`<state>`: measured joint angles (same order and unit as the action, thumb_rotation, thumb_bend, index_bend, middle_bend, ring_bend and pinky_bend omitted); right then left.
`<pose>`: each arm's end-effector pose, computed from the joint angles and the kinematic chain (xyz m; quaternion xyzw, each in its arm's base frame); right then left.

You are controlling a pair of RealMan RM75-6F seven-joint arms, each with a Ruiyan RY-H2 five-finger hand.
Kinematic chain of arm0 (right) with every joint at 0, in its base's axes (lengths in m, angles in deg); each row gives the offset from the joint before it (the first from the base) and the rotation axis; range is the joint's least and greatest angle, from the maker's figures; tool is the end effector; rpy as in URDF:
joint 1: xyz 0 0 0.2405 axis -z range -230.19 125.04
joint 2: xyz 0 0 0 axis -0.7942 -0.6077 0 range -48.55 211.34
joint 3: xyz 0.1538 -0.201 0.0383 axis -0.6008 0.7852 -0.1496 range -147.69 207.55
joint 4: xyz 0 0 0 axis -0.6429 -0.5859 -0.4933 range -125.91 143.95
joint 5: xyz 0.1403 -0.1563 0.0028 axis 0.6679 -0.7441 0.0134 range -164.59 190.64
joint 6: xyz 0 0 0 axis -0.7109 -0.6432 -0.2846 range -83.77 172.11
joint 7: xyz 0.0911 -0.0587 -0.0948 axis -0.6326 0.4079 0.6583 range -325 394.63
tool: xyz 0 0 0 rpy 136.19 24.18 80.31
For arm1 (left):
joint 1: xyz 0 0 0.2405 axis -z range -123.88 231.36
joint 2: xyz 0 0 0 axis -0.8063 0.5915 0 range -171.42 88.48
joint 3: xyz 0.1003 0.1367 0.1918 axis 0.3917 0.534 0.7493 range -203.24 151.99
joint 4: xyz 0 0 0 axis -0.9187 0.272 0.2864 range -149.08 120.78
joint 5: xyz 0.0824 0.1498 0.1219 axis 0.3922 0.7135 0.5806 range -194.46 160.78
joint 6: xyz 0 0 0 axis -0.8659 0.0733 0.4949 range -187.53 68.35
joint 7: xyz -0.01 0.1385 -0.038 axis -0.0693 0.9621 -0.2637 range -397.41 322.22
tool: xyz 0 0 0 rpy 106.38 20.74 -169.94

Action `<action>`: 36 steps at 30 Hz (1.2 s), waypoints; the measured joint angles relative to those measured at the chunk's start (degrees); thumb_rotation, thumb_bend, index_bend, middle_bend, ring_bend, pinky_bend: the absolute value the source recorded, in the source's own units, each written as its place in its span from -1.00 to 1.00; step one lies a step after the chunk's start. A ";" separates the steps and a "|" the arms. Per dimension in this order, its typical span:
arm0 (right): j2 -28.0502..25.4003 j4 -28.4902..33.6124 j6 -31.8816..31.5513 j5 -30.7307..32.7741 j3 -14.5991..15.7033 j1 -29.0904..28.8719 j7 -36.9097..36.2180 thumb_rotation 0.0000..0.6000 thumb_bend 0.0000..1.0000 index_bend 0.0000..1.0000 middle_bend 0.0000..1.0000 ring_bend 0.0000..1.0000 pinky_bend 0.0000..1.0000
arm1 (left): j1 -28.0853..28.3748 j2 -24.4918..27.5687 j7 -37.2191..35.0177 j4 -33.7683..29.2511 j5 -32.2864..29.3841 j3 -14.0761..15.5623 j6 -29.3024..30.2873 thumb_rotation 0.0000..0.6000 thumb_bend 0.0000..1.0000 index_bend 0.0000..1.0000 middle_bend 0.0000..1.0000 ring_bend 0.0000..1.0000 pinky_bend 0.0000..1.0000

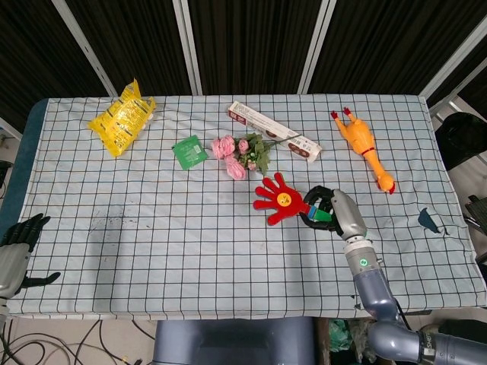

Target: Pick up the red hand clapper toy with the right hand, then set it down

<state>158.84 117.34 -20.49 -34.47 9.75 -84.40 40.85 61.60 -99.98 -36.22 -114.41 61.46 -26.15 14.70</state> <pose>-0.1547 -0.3179 0.0664 0.4999 -0.6029 0.4819 0.3929 -0.3119 0.1823 0.1535 -0.6038 -0.4718 -0.3175 0.5586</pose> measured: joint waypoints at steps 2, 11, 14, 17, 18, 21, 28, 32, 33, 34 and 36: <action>0.67 -2.88 -0.94 -0.37 2.26 -0.70 4.09 1.00 0.56 0.84 0.52 0.29 0.26 | 0.01 0.01 -0.01 0.00 -0.02 0.00 -0.02 1.00 -1.00 -1.00 -1.00 -1.00 -1.00; 2.01 -1.42 -1.66 -0.21 -0.34 0.14 -4.62 1.00 0.57 0.83 0.52 0.29 0.26 | 0.03 -0.13 0.15 0.02 -0.06 -0.02 0.00 1.00 -1.00 -1.00 -1.00 -1.00 -1.00; 2.63 1.71 -2.30 -1.46 -3.88 1.53 -15.12 1.00 0.57 0.83 0.53 0.29 0.26 | 0.00 -0.12 0.06 -0.06 -0.09 -0.03 0.03 1.00 -1.00 -1.00 -1.00 -1.00 -1.00; 3.85 5.31 -4.38 -4.20 -7.57 3.24 -25.50 1.00 0.57 0.84 0.53 0.29 0.26 | 0.00 -0.04 -0.14 -0.16 -0.05 -0.01 -0.02 1.00 -1.00 -1.00 -1.00 -1.00 -1.00; 4.43 6.86 -5.49 -5.44 -8.99 3.98 -29.17 1.00 0.57 0.84 0.53 0.29 0.26 | 0.00 -0.03 -0.17 -0.15 -0.02 0.01 -0.04 1.00 -1.00 -1.00 -1.00 -1.00 -1.00; 5.61 10.66 -8.07 -8.92 -12.13 5.89 -35.54 1.00 0.57 0.84 0.53 0.29 0.26 | 0.03 -0.01 -0.24 -0.11 0.15 0.08 -0.10 1.00 -1.00 -1.00 -1.00 -1.00 -1.00; 5.67 10.06 -8.17 -10.21 -11.36 7.21 -35.12 1.00 0.56 0.84 0.53 0.29 0.26 | -0.05 0.08 -0.44 -0.09 0.30 0.13 0.05 1.00 -1.00 -1.00 -1.00 -1.00 -1.00; 5.16 6.08 -7.29 -11.21 -8.99 6.34 -29.27 1.00 0.56 0.84 0.53 0.29 0.27 | -0.08 0.12 -0.38 -0.07 0.45 0.22 0.09 1.00 -1.00 -1.00 -1.00 -1.00 -1.00; 4.88 4.38 -6.78 -11.72 -7.93 5.93 -26.56 1.00 0.56 0.84 0.53 0.29 0.27 | -0.09 0.11 -0.34 -0.04 0.48 0.24 0.10 1.00 -1.00 -1.00 -1.00 -1.00 -1.00; 4.63 3.01 -6.30 -12.12 -7.02 5.58 -24.32 1.00 0.56 0.84 0.53 0.29 0.26 | -0.09 0.10 -0.32 -0.03 0.49 0.26 0.08 1.00 -1.00 -1.00 -1.00 -1.00 -1.00; 3.99 -0.35 -4.98 -13.09 -4.73 4.72 -18.67 1.00 0.56 0.84 0.53 0.29 0.26 | -0.04 0.09 -0.28 -0.04 0.45 0.26 -0.03 1.00 -1.00 -1.00 -1.00 -1.00 -1.00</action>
<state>162.83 116.99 -25.46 -47.56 5.03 -79.68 22.18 61.55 -99.89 -36.51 -114.45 61.91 -25.89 14.67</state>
